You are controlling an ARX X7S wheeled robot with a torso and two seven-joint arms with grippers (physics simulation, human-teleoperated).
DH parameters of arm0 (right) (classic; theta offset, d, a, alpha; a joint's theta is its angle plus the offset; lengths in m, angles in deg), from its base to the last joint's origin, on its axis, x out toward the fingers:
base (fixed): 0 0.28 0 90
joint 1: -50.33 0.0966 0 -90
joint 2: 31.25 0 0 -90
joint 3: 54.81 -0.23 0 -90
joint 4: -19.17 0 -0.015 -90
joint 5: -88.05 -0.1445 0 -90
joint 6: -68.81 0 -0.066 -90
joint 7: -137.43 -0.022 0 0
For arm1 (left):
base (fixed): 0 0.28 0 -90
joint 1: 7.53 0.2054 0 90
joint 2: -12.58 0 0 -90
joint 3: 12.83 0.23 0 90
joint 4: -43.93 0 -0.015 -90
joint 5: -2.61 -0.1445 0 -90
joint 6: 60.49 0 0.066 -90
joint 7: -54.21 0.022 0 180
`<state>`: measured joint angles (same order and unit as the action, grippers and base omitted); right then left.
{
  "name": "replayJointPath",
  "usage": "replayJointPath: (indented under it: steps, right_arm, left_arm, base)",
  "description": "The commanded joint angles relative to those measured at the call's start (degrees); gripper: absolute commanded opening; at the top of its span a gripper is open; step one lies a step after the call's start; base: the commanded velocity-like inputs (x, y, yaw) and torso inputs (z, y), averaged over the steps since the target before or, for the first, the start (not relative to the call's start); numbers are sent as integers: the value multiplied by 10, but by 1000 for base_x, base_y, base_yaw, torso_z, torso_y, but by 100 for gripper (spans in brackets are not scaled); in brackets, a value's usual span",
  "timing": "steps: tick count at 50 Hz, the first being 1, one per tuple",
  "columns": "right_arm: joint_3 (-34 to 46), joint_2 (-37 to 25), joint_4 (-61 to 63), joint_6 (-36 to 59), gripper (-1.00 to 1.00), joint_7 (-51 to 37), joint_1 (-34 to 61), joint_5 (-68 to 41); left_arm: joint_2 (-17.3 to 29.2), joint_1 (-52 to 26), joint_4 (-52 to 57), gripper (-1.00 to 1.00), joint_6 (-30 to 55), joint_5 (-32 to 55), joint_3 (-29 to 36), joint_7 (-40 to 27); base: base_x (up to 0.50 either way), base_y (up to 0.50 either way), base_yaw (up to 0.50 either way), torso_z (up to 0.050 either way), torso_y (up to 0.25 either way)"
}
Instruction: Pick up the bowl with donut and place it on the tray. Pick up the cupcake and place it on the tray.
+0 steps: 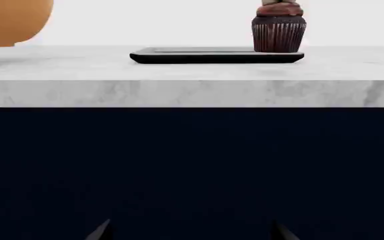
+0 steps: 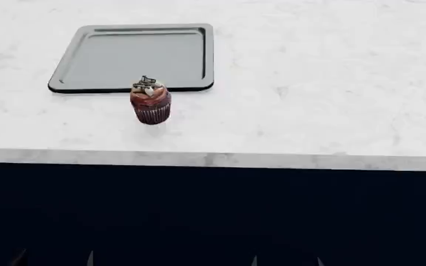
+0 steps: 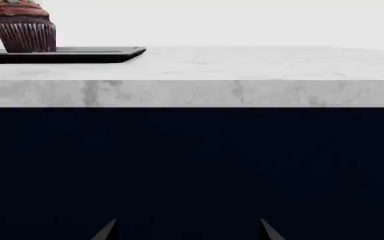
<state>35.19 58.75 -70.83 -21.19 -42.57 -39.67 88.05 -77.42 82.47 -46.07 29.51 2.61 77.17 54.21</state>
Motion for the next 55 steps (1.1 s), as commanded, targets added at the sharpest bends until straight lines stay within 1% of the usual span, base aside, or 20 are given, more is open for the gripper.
replayJointPath:
  steps: [1, 6, 12, 16, 22, 25, 29, 31, 35, 49, 50, 52, 55]
  right_arm:
    - [7, -5, 0, 0, 100, -7, 0, -5]
    - [28, -13, 36, 15, 100, -32, -21, -6]
    - [41, -23, 27, 15, 100, -49, -12, -10]
    - [49, -27, 35, 21, 100, -58, -14, -11]
    - [55, -34, 27, 16, 100, -64, -9, -17]
    - [56, -38, 15, 6, 100, -66, -6, -21]
    - [60, -41, 15, 4, 100, -69, -6, -24]
    - [61, -42, 16, 5, 100, -71, -6, -25]
    - [64, -45, 23, 8, 100, -75, -7, -28]
    - [70, -51, 23, 11, 100, -83, -5, -41]
    - [26, -12, 20, 12, 100, -37, -7, -4]
    - [30, -14, 11, 13, 100, -52, -3, 0]
    - [41, -19, 2, 6, 100, -67, -2, 9]
  left_arm:
    - [6, 0, 0, 100, 0, 6, 6, -6]
    - [20, 9, 3, 100, -3, 4, 19, -13]
    - [26, -1, 6, 100, 19, 5, 30, -27]
    - [28, -6, 26, 100, 49, 7, 36, -37]
    - [33, -10, 29, 100, 67, -1, 49, -51]
    - [35, -17, 35, 100, 101, -11, 59, -59]
    - [38, -18, 32, 100, 97, -8, 64, -62]
    - [40, -11, 38, 100, 68, 12, 61, -51]
    - [45, -6, 42, 100, 53, 19, 67, -47]
    - [57, -8, 38, 100, 49, 23, 79, -52]
    - [15, -4, 42, 100, 72, -45, 38, -5]
    - [16, -7, 40, 100, 76, -30, 40, -5]
    - [20, -9, 25, 100, 64, -37, 51, -19]
  base:
    - [0, 0, 0, 0, 0]
    - [0, 0, 0, 0, 0]
    - [0, 0, 0, 0, 0]
    - [0, 0, 0, 0, 0]
    - [0, 0, 0, 0, 0]
    - [0, 0, 0, 0, 0]
    - [0, 0, 0, 0, 0]
    - [0, 0, 0, 0, 0]
    - [0, 0, 0, 0, 0]
    - [0, 0, 0, 0, 0]
    - [0, 0, 0, 0, 0]
    - [0, 0, 0, 0, 0]
    - [0, 0, 0, 0, 0]
